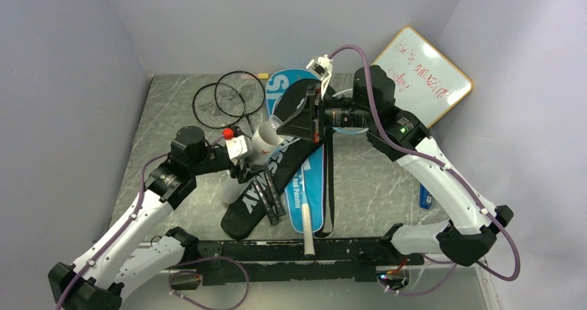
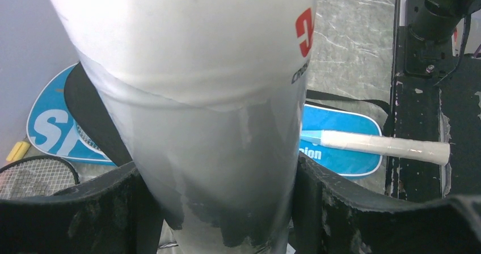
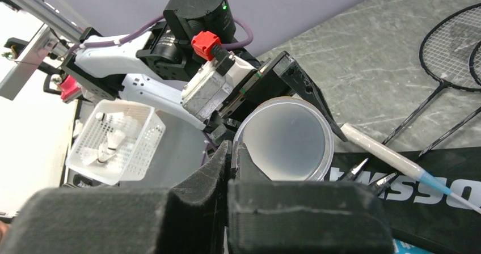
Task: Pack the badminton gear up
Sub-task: Close the lid on the shuttle tube.
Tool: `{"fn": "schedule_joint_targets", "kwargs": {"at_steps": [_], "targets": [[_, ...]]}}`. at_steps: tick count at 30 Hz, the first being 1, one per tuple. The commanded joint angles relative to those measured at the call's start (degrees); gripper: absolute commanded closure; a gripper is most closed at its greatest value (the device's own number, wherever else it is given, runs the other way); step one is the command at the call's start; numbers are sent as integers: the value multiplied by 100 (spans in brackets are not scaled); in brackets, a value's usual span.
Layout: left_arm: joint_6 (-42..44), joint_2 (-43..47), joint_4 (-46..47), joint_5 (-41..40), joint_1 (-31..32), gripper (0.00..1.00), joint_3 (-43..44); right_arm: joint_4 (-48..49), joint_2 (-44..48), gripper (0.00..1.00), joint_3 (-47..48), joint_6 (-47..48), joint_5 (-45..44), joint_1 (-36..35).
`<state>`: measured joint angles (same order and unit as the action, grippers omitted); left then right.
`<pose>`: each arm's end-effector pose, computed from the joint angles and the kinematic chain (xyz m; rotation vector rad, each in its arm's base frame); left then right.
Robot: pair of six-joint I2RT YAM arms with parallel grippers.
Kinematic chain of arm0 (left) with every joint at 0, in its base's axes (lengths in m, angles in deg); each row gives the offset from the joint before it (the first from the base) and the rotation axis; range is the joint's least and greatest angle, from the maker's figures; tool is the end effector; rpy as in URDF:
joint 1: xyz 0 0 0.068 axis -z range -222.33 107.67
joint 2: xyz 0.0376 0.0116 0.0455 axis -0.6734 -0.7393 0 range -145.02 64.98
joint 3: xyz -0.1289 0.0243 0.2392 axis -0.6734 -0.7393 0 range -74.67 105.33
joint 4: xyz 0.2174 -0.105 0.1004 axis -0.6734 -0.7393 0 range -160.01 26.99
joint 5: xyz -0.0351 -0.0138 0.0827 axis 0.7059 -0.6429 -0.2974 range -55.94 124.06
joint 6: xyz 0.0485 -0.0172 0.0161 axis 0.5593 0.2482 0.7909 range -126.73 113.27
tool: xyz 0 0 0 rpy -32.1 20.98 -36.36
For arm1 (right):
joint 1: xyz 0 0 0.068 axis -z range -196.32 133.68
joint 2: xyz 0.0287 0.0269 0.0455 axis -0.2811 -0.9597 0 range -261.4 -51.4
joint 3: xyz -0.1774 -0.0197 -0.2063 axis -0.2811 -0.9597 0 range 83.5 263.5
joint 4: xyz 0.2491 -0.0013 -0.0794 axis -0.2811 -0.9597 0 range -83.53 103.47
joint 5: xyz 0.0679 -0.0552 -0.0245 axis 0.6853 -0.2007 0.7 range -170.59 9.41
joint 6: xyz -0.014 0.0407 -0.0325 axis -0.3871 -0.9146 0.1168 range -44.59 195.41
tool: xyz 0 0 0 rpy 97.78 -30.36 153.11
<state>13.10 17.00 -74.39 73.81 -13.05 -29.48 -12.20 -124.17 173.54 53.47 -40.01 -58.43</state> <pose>0.1539 -0.1124 0.3328 1.1778 1.3897 -0.7441 0.1758 0.1901 0.4808 -0.8870 1.6835 1.3978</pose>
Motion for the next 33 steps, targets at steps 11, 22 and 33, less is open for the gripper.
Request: {"fn": "schedule_joint_targets", "kwargs": {"at_steps": [11, 22, 33], "targets": [[-20, -6, 109, 137, 25, 50, -78, 40, 25, 100, 185, 118, -32, -130], [-19, 16, 136, 160, 25, 50, -98, 66, -65, 100, 163, 109, -121, -258], [11, 26, 114, 156, 27, 50, -107, -115, -128, 100, 231, 233, -337, -420]]}}
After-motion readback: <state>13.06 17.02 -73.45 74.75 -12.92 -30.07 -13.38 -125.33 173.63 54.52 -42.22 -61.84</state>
